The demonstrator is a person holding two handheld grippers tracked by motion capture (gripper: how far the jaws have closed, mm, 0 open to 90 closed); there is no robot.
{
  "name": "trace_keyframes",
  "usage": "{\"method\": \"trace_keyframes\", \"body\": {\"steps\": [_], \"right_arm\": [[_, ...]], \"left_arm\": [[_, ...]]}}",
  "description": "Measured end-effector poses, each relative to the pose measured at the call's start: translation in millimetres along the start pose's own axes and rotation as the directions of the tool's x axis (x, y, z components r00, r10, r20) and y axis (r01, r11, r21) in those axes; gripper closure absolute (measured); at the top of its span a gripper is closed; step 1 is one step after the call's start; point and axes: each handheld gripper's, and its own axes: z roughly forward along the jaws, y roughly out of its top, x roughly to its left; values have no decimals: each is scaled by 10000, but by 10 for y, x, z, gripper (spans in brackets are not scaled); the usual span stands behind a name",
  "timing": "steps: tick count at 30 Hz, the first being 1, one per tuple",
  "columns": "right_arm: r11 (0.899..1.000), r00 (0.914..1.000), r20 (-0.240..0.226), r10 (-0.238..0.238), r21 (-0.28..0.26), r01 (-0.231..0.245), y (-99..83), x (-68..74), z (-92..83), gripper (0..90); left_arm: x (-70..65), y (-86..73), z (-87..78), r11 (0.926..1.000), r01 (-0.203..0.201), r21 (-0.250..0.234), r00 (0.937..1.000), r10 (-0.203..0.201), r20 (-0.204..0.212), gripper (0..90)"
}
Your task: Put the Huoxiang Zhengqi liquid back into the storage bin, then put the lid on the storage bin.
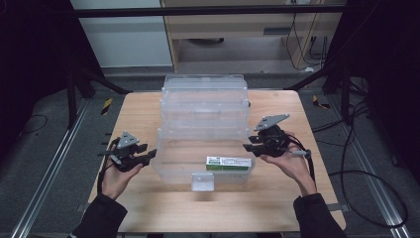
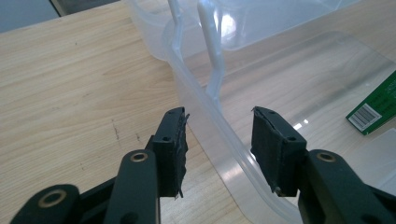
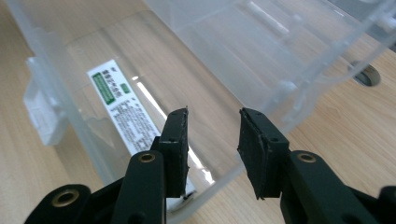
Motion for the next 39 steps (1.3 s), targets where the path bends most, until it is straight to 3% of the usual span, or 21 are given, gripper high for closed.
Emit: {"method": "trace_keyframes", "body": {"steps": [6, 10, 11, 12, 16, 22, 23, 26, 30, 36, 39], "right_arm": [[9959, 9929, -777, -895, 42, 901, 110, 182, 42, 637], [9905, 9807, -1449, -1309, 230, 1356, 197, 298, 79, 639], [9860, 9727, -1723, -1558, 315, 1635, 247, 365, 95, 639], [9860, 9727, -1723, -1558, 315, 1635, 247, 365, 95, 639], [9787, 9575, -2193, -1872, 416, 2008, 301, 475, 134, 632], [9655, 9405, -2565, -2228, 751, 2492, 327, 612, 220, 604], [9601, 9336, -2708, -2345, 863, 2661, 330, 650, 259, 599], [9563, 9304, -2729, -2447, 904, 2780, 335, 683, 290, 595], [9461, 9162, -2988, -2670, 993, 3081, 348, 758, 360, 580], [9334, 9077, -3175, -2745, 1391, 3309, 361, 793, 479, 575], [9207, 9006, -3316, -2811, 1717, 3506, 353, 809, 537, 580]], "left_arm": [[31, 22, -67, 9997, 55, -235, 10000, -56, -27, 526], [88, -4, -81, 9996, 185, -200, 9997, -188, -138, 514], [106, -16, -82, 9995, 263, -191, 9995, -266, -171, 507], [120, -25, -87, 9994, 292, -164, 9993, -295, -225, 507], [156, -31, -104, 9989, 420, -207, 9985, -427, -340, 499], [180, -35, -120, 9987, 445, -230, 9980, -454, -442, 487], [197, -43, -121, 9987, 476, -203, 9977, -485, -481, 483], [213, -48, -125, 9984, 521, -197, 9972, -530, -523, 479], [243, -54, -138, 9980, 606, -187, 9963, -616, -591, 474], [295, -73, -149, 9971, 735, -178, 9949, -745, -679, 463], [330, -78, -164, 9964, 830, -153, 9939, -839, -719, 458]]}}
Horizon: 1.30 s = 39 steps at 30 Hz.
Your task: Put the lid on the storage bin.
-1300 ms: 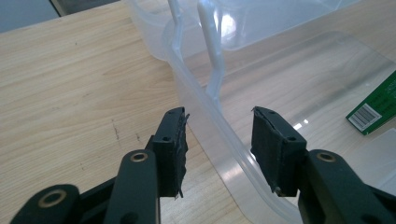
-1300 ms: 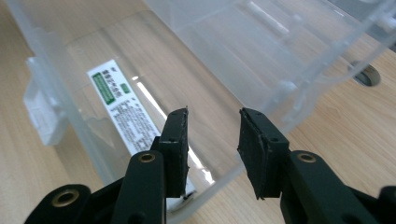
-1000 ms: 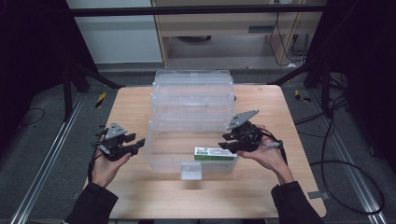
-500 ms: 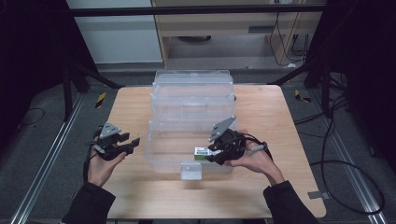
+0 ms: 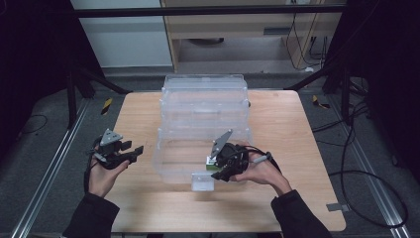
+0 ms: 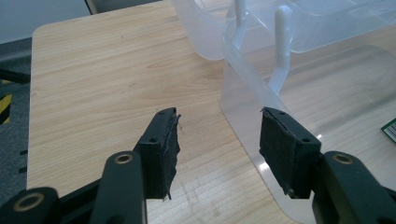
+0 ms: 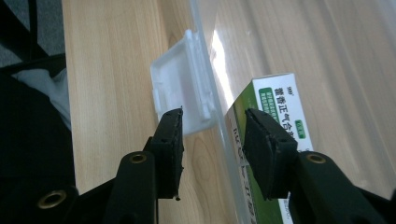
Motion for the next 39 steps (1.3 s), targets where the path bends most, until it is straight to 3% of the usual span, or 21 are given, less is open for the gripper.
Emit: {"method": "trace_keyframes", "body": {"steps": [10, 13, 20, 28, 29, 30, 32, 34, 35, 39], "right_arm": [[9960, 9990, -413, -193, 866, 228, 52, -39, 196, 582], [9930, 9982, -539, -247, 1141, 307, 58, -34, 261, 589], [9882, 9966, -786, -240, 1489, 355, 67, -65, 347, 602], [9852, 9948, -1019, -35, 1704, 210, 73, -99, 402, 618], [9848, 9944, -1061, -26, 1725, 209, 74, -104, 404, 620], [9850, 9934, -1143, -16, 1714, 213, 72, -111, 405, 623], [9851, 9933, -1153, -24, 1707, 222, 72, -114, 406, 623], [9849, 9932, -1162, -33, 1713, 233, 71, -112, 406, 626], [9849, 9932, -1162, -33, 1713, 233, 71, -112, 406, 626], [9853, 9933, -1134, -217, 1663, 405, 69, -108, 405, 628]], "left_arm": [[76, 0, -39, 10000, 91, 26, 9999, -91, -140, 446], [77, 31, -73, 9998, 91, -170, 9999, -92, -55, 445], [50, 143, -113, 9982, -451, -405, 9986, 462, 268, 435], [0, 433, -103, 9894, -1104, -940, 9916, 1160, 567, 422], [-13, 471, -91, 9881, -1202, -957, 9901, 1264, 610, 421], [-52, 559, -57, 9826, -1586, -963, 9831, 1661, 764, 419], [-68, 588, -43, 9807, -1702, -959, 9803, 1784, 844, 419], [-127, 702, 13, 9712, -2169, -990, 9668, 2277, 1160, 422], [-127, 702, 13, 9712, -2169, -990, 9668, 2277, 1160, 422], [-206, 860, 93, 9547, -2843, -878, 9449, 2946, 1429, 423]]}}
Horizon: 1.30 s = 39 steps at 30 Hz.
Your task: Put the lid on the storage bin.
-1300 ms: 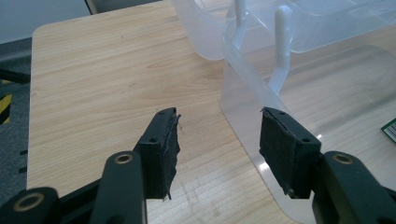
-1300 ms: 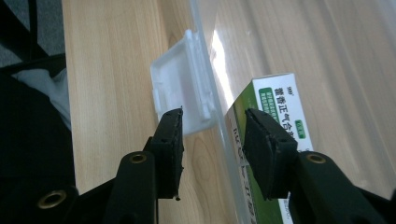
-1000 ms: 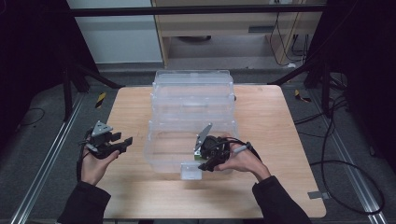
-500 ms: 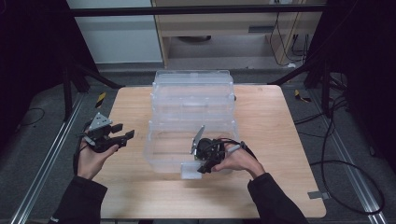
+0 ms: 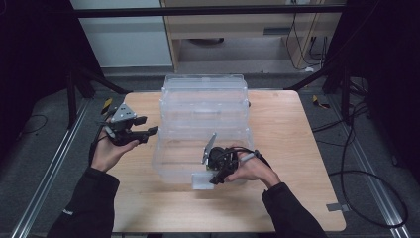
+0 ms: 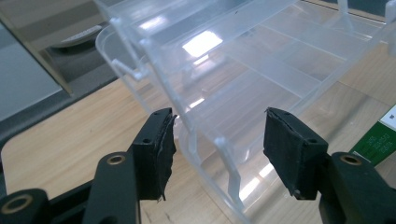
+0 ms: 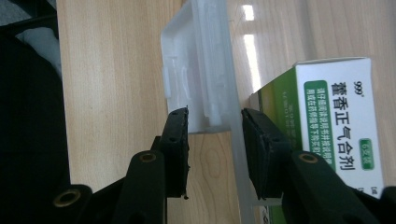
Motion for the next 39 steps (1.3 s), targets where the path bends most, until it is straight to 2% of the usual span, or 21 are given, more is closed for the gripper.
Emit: {"method": "trace_keyframes", "body": {"steps": [2, 4, 5, 8, 13, 16, 17, 19, 25, 27, 29, 30, 32, 33, 34, 36, 37, 38, 39], "right_arm": [[10000, 10000, -16, -22, 8, 22, 0, -2, -1, 629], [10000, 10000, -39, -50, 27, 50, 1, -4, -1, 629], [10000, 10000, -42, -45, 29, 45, 1, -5, -1, 629], [10000, 10000, -76, 31, 8, -31, -2, -7, -1, 628], [10000, 10000, -89, -39, -55, 38, -5, -10, 2, 629], [10000, 10000, -85, -39, -39, 38, -5, -7, -1, 629], [10000, 10000, -80, -58, -27, 58, -6, -8, -2, 630], [10000, 9999, -74, -88, -37, 88, -6, -9, -1, 630], [9999, 9999, -88, -141, -39, 140, -8, -10, -2, 631], [9999, 9999, -93, -123, -27, 123, -8, -7, -4, 632], [9998, 9997, -87, -209, -56, 208, -9, -10, -3, 632], [9998, 9997, -87, -209, -56, 208, -9, -10, -3, 632], [9998, 9998, -93, -197, -80, 196, -10, -7, -1, 632], [9997, 9996, -96, -247, -78, 246, -9, -11, -2, 632], [9997, 9996, -96, -247, -78, 246, -9, -11, -2, 632], [9998, 9997, -97, -209, -65, 208, -9, -9, -3, 632], [9997, 9997, -106, -231, -74, 230, -10, -10, -3, 632], [9997, 9997, -71, -230, -32, 230, -11, -12, -5, 633], [9998, 9997, -106, -212, -68, 211, -9, -10, -3, 632]], "left_arm": [[3, 74, 34, 9997, -247, 22, 9996, 247, 107, 422], [12, 158, 72, 9990, -435, 39, 9982, 433, 404, 425], [16, 211, 93, 9977, -667, 82, 9967, 662, 473, 425], [22, 322, 139, 9954, -958, 99, 9932, 949, 667, 421], [56, 497, 197, 9890, -1480, 13, 9790, 1463, 1420, 422], [59, 583, 235, 9844, -1758, 14, 9720, 1733, 1590, 423], [57, 638, 266, 9817, -1907, 7, 9678, 1879, 1673, 424], [53, 655, 281, 9807, -1955, 25, 9660, 1921, 1733, 423], [49, 777, 399, 9615, -2741, 218, 9418, 2638, 2082, 414], [63, 812, 429, 9531, -3015, 254, 9321, 2890, 2184, 416], [86, 855, 463, 9425, -3328, 299, 9182, 3167, 2378, 418], [86, 855, 463, 9425, -3328, 299, 9182, 3167, 2378, 418], [108, 883, 490, 9397, -3407, 297, 9131, 3232, 2484, 418], [125, 907, 510, 9340, -3554, 369, 9068, 3349, 2559, 419], [125, 907, 510, 9340, -3554, 369, 9068, 3349, 2559, 421], [131, 929, 539, 9285, -3687, 433, 9012, 3457, 2615, 424], [123, 940, 560, 9292, -3671, 426, 9013, 3440, 2635, 427], [120, 958, 588, 9266, -3737, 410, 8966, 3496, 2718, 428], [120, 958, 588, 9266, -3737, 410, 8966, 3496, 2718, 428]]}}
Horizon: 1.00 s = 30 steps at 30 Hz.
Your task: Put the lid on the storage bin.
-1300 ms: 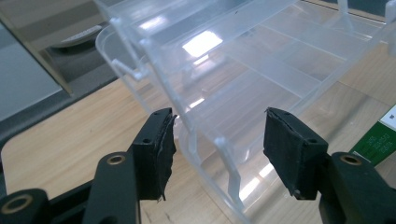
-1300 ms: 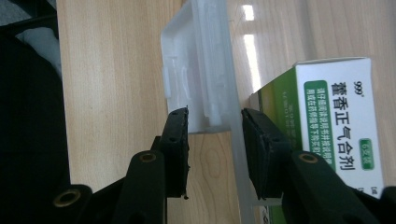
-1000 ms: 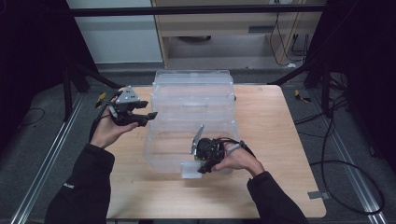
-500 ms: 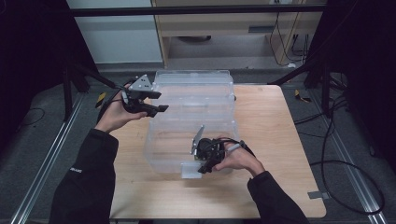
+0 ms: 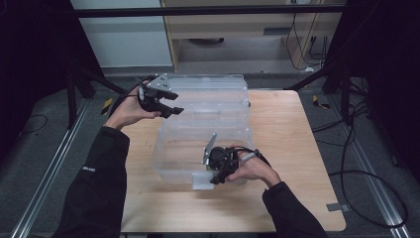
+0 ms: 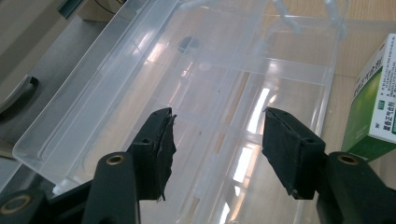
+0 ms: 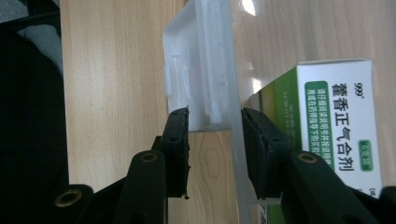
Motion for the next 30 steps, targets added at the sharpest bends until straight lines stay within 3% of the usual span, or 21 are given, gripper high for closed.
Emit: {"method": "trace_keyframes", "body": {"steps": [12, 24, 30], "right_arm": [[10000, 10000, 12, 27, 15, -27, 1, 3, 1, 633], [10000, 10000, 47, -20, 23, 20, 2, 3, 1, 633], [10000, 9999, 88, -50, 21, 50, 2, 7, 1, 634]], "left_arm": [[76, 28, 187, 9959, -490, 764, 9987, 480, 142, 455], [87, 29, 386, 9846, -761, 1573, 9963, 686, 523, 636], [92, 68, 427, 9770, -834, 1963, 9959, 746, 515, 674]]}}
